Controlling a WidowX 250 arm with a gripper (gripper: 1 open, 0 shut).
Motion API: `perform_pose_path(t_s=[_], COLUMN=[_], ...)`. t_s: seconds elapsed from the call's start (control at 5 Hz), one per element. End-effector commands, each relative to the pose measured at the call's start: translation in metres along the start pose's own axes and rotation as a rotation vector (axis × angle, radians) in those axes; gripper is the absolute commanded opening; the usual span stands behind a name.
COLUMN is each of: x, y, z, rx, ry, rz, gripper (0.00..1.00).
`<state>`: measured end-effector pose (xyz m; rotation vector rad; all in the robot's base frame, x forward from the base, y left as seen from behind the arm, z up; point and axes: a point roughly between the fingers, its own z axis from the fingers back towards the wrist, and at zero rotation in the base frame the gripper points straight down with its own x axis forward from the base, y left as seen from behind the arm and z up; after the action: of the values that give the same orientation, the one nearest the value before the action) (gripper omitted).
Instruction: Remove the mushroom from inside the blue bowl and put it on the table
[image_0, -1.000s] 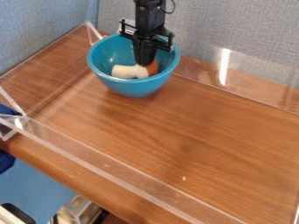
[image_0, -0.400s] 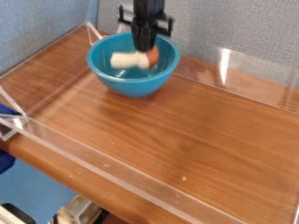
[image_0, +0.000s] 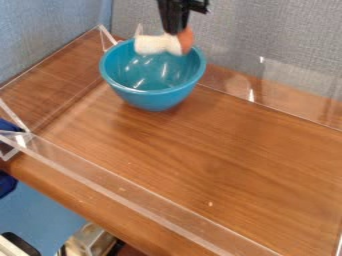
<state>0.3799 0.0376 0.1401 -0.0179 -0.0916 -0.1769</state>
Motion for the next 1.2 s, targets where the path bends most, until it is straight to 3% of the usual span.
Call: perform_pose_path(t_s=[0.0,0.4,0.6,0.8,1.0], x=[0.000,-0.001,-0.010,-0.021,-0.018], y=[-0.029,-0.089,-0.114,-0.135,-0.138], z=[0.016,-0.005,-0.010,-0.024,-0.042], rx=[-0.001,-0.046,-0.064,-0.088,-0.101], ry=[-0.060,-0.022,-0.010,0.007,0.018], rz=[-0.093,-0.277,-0.358,-0.423,-0.459], gripper=[0.00,0.00,0.00,0.00,0.00])
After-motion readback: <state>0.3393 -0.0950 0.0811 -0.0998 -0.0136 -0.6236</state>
